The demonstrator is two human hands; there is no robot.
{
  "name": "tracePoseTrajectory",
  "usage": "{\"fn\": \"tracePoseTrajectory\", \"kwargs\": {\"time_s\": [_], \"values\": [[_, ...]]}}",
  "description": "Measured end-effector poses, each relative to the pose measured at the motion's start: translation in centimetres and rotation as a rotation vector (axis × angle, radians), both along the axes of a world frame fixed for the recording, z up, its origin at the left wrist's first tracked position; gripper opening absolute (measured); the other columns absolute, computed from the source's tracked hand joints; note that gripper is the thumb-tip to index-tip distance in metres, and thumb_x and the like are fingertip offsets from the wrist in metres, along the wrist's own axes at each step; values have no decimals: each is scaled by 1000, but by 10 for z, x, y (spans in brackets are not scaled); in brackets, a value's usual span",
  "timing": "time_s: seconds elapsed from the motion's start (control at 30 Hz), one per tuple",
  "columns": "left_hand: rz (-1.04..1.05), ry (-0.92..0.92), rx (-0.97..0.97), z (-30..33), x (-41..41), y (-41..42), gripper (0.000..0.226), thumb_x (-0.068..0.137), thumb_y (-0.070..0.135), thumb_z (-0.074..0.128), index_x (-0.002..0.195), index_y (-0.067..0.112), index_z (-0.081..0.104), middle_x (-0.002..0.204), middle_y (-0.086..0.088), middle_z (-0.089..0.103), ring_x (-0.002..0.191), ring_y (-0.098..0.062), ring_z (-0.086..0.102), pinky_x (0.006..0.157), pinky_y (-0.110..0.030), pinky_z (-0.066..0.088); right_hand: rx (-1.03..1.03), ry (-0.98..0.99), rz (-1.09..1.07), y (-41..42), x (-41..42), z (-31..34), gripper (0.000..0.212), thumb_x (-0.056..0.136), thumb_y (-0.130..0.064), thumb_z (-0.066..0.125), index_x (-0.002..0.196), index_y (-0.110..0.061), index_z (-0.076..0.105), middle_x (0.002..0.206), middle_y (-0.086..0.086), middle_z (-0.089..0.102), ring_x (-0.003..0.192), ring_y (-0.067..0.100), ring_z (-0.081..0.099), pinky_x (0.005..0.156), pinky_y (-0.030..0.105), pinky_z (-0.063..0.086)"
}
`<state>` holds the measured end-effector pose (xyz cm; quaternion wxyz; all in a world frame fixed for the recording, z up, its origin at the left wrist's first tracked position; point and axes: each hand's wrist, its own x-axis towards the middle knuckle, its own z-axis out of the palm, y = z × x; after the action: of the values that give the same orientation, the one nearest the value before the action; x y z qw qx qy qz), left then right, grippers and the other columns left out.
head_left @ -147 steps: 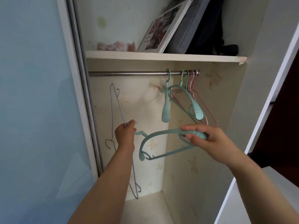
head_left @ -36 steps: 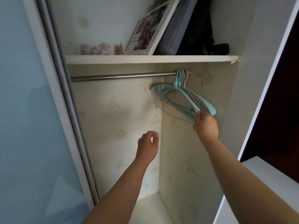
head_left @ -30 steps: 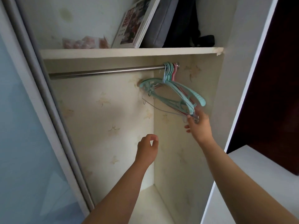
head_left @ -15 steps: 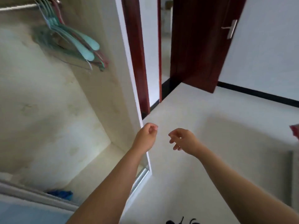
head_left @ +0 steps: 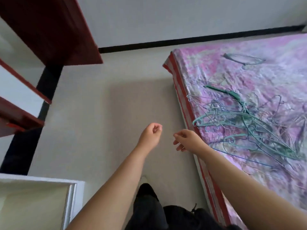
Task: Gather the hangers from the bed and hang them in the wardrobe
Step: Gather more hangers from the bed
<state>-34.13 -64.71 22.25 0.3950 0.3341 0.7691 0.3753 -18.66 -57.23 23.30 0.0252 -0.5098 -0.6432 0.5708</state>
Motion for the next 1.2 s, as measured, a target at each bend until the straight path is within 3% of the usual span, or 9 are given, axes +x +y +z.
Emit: {"fn": "tracePoseTrajectory", "kwargs": {"time_s": [0.13, 0.33, 0.53, 0.6, 0.7, 0.8, 1.03, 1.1, 1.2], "values": [[-171, -18, 8, -8, 39, 81, 9, 98, 18, 51, 99, 17, 59, 100, -7, 66, 92, -19, 59, 85, -26, 44, 11, 2, -182, 52, 52, -9, 11, 96, -19, 52, 102, -12, 58, 74, -2, 68, 47, 7, 60, 56, 28, 53], [-382, -25, -42, -36, 76, 196, 9, 97, 18, 51, 99, 17, 59, 98, -6, 66, 91, -20, 59, 85, -30, 45, -29, -33, -376, 134, 95, -40, 15, 95, -19, 54, 103, -8, 60, 78, 3, 70, 59, 19, 61, 73, 44, 57], [-473, -34, -173, -73, 105, 280, 16, 93, 19, 61, 106, 13, 54, 84, 7, 55, 82, -13, 54, 68, -8, 40, -131, -62, -546, 190, 138, -80, 36, 91, -30, 61, 121, -15, 51, 97, 3, 66, 81, 20, 64, 71, 36, 55], [-489, -43, -259, -93, 118, 296, 41, 89, 25, 66, 123, 7, 49, 101, 0, 57, 97, -16, 54, 84, -20, 44, -172, -76, -581, 197, 158, -97, 51, 88, -31, 65, 131, -15, 42, 110, 5, 59, 94, 20, 61, 76, 29, 49], [-528, 14, -444, -126, 142, 308, 75, 87, 39, 66, 145, 9, 31, 140, -7, 43, 127, -21, 45, 105, -30, 35, -226, -142, -639, 206, 192, -131, 69, 84, -29, 71, 139, -11, 34, 133, 13, 48, 113, 22, 52, 92, 34, 44], [-465, -58, -537, -158, 170, 318, 91, 86, 44, 66, 153, 19, 11, 157, -8, 21, 141, -25, 29, 114, -38, 28, -302, -209, -608, 220, 221, -167, 77, 82, -31, 73, 143, -11, 28, 142, 14, 42, 124, 28, 49, 100, 40, 43], [39, -467, -616, -223, 209, 373, 101, 90, 32, 66, 151, 33, -14, 161, -5, 12, 145, -25, 22, 115, -45, 16, -421, -201, -533, 273, 258, -231, 69, 91, -37, 60, 145, -17, 24, 134, 10, 50, 93, 24, 58, 74, 35, 49], [149, -574, -616, -238, 209, 380, 92, 93, 27, 61, 152, 30, -10, 156, -4, 26, 141, -26, 29, 114, -44, 20, -433, -194, -527, 280, 258, -240, 68, 91, -39, 60, 145, -18, 24, 133, 10, 51, 88, 23, 58, 73, 34, 49], [149, -550, -618, -254, 213, 391, 60, 99, 31, 51, 150, 22, 22, 110, -4, 65, 113, -28, 55, 99, -44, 40, -474, -164, -497, 284, 257, -257, 67, 91, -38, 59, 145, -18, 24, 137, 11, 48, 94, 24, 59, 78, 37, 48]]}}
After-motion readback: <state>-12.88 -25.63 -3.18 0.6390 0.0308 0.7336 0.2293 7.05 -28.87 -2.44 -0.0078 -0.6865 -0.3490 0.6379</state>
